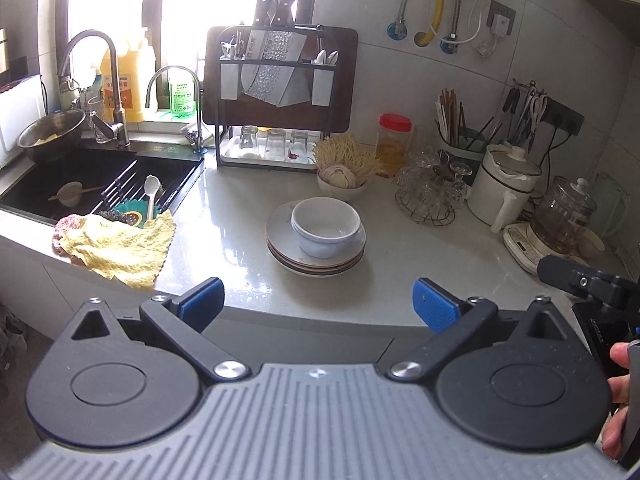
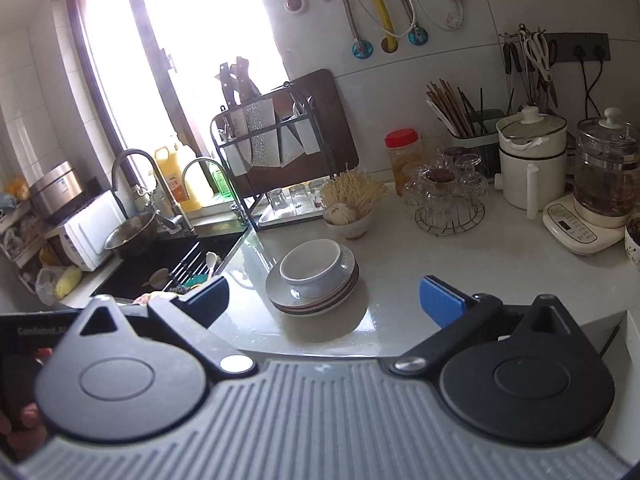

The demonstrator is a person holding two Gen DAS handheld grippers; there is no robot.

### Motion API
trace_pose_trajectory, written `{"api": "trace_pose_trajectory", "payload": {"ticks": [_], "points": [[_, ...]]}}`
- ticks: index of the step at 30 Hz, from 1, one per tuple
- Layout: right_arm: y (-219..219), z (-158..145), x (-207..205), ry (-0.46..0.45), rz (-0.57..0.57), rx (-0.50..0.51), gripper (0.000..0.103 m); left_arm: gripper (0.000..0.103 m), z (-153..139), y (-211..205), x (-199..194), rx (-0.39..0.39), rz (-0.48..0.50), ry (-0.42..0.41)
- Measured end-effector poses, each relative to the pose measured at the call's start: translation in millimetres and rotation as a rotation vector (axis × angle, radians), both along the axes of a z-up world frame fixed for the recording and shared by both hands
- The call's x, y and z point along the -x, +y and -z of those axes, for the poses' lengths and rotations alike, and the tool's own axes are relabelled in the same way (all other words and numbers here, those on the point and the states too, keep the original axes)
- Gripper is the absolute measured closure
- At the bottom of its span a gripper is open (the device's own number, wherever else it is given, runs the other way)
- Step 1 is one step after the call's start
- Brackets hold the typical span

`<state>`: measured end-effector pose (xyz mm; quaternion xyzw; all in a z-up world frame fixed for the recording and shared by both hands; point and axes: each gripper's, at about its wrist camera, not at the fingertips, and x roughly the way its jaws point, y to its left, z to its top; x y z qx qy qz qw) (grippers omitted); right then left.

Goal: Organize plates and bowls

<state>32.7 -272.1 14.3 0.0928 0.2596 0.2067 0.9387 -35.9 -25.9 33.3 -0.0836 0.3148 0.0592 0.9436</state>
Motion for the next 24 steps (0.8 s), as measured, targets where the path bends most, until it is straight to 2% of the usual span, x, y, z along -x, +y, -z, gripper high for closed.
{"api": "trace_pose_trajectory", "payload": {"ticks": [21, 24], "points": [[-2, 15, -8, 0.006, -0.019, 0.043, 0.000, 0.001, 17, -7, -24, -0.019, 0.025, 0.015], [-5, 17, -10, 0.014, -0.010, 0.041, 0.000, 0.001, 20, -9, -29, -0.001, 0.035, 0.027]]}}
